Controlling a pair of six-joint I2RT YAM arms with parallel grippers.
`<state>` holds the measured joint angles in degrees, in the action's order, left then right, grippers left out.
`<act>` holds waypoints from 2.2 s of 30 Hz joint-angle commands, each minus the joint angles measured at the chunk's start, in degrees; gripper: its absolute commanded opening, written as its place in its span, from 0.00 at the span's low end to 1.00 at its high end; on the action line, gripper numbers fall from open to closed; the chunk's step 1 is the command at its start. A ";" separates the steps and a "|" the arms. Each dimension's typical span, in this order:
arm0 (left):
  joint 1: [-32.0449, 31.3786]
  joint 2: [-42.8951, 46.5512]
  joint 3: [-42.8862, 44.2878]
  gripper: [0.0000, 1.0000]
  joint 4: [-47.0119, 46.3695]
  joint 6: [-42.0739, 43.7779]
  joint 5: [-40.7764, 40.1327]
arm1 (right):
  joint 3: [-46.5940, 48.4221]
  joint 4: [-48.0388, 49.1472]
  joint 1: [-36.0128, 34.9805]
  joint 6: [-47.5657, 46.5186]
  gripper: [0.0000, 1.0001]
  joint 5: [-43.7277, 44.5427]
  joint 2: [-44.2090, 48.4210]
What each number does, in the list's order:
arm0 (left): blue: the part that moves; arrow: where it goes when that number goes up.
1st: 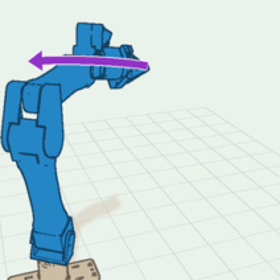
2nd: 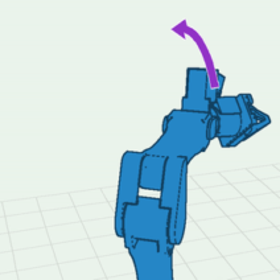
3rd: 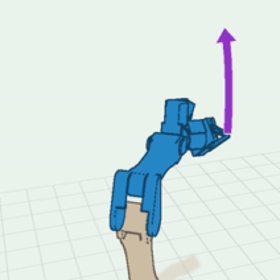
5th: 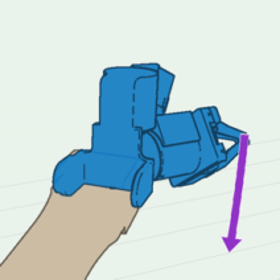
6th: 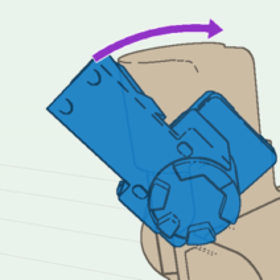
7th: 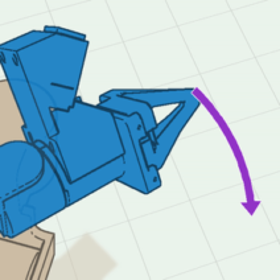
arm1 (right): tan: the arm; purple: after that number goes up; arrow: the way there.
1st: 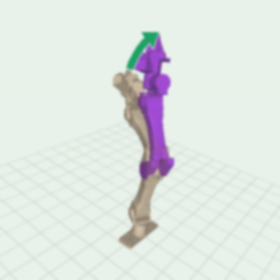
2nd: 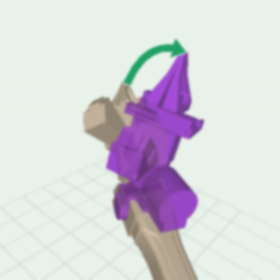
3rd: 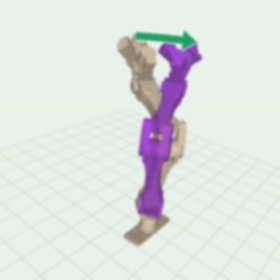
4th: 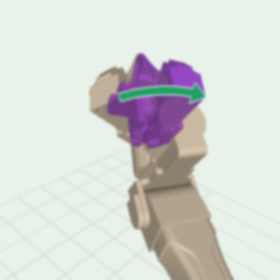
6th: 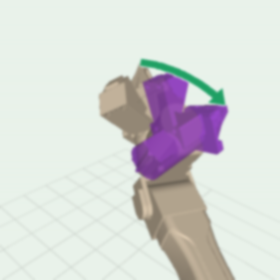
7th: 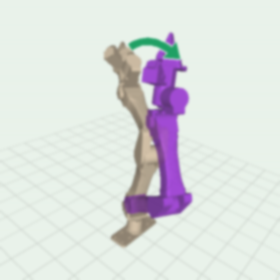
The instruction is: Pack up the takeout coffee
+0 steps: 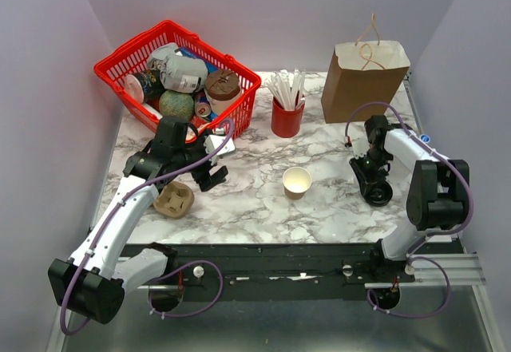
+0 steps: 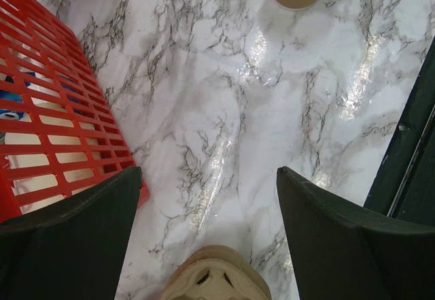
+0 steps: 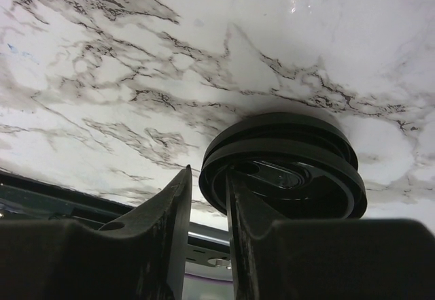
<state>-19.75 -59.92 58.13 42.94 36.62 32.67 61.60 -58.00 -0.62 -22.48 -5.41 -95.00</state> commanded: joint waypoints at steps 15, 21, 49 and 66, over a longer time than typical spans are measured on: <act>-0.38 0.07 -0.21 0.89 -0.93 -0.24 -0.23 | 1.77 0.69 0.27 0.16 0.33 1.28 -1.68; -0.38 -0.02 -0.30 0.89 -1.01 -0.32 -0.32 | 1.77 0.69 0.27 -0.02 0.34 1.45 -2.12; -0.82 -0.72 -0.73 0.89 -0.58 3.19 0.91 | 0.89 -5.63 0.27 -3.36 0.04 2.16 8.33; -7.67 6.83 -3.46 0.99 -15.13 12.59 4.07 | 14.15 -21.79 -0.96 -16.08 0.02 -34.73 10.45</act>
<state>-24.69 -56.82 56.40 38.13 44.12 33.26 71.33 -73.12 -0.75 -32.16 -25.67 -85.27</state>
